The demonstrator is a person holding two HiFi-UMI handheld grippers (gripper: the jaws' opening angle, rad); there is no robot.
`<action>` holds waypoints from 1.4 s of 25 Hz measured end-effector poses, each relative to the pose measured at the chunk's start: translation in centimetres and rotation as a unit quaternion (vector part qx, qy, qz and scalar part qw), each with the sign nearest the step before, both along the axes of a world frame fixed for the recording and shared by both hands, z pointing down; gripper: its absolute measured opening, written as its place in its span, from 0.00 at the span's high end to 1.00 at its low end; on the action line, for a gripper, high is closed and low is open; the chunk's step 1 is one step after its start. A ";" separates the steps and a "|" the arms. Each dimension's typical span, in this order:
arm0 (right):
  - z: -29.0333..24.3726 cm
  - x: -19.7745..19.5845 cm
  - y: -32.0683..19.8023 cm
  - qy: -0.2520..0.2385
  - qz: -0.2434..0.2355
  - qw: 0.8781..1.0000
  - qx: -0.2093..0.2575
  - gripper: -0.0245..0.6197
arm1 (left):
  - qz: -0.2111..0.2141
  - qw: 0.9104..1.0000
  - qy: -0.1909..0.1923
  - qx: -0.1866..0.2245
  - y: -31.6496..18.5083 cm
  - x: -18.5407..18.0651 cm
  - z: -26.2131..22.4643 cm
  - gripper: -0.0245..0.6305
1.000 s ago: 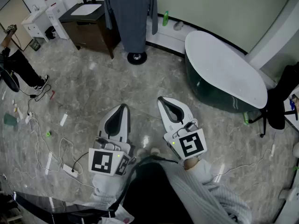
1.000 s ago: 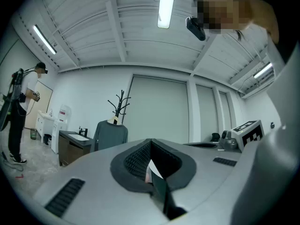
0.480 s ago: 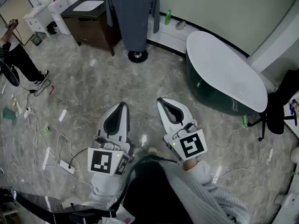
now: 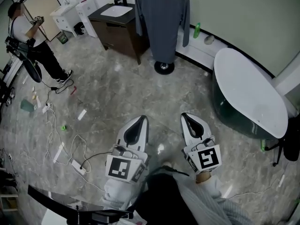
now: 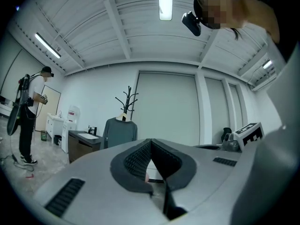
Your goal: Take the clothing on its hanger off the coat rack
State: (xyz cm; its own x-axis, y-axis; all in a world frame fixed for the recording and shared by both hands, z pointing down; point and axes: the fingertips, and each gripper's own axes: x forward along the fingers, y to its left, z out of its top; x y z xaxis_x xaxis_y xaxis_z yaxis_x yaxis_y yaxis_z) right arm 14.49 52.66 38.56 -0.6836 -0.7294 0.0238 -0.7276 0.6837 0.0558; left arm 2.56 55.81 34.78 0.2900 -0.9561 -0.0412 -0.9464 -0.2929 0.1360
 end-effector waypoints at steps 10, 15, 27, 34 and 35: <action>-0.3 -9.8 -18.8 0.002 0.003 1.000 0.011 0.96 | -0.008 1.000 -0.019 0.010 -18.0 -10.7 -0.4 0.96; -1.8 -15.3 -27.9 0.000 0.021 1.000 0.023 0.96 | 0.017 0.999 -0.024 0.016 -27.3 -16.2 -1.6 0.96; 2.4 -17.8 -48.2 0.031 0.050 0.998 -0.023 0.96 | 0.066 0.997 -0.008 -0.026 -49.3 -18.3 3.0 0.96; -1.9 -15.8 -64.1 0.022 0.045 0.999 0.016 0.96 | 0.058 0.998 -0.027 0.007 -64.5 -16.8 -1.2 0.96; -2.6 -15.4 -66.1 0.021 0.041 0.999 0.023 0.96 | 0.053 0.998 -0.028 0.015 -66.4 -16.4 -2.0 0.96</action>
State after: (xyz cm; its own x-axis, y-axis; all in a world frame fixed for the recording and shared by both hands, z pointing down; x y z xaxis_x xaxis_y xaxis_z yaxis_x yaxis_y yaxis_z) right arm -0.96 -13.43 35.94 -0.6202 -0.7843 0.0162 -0.7778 0.6175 0.1171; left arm -13.79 -10.60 32.77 0.3921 -0.9186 -0.0494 -0.9158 -0.3949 0.0738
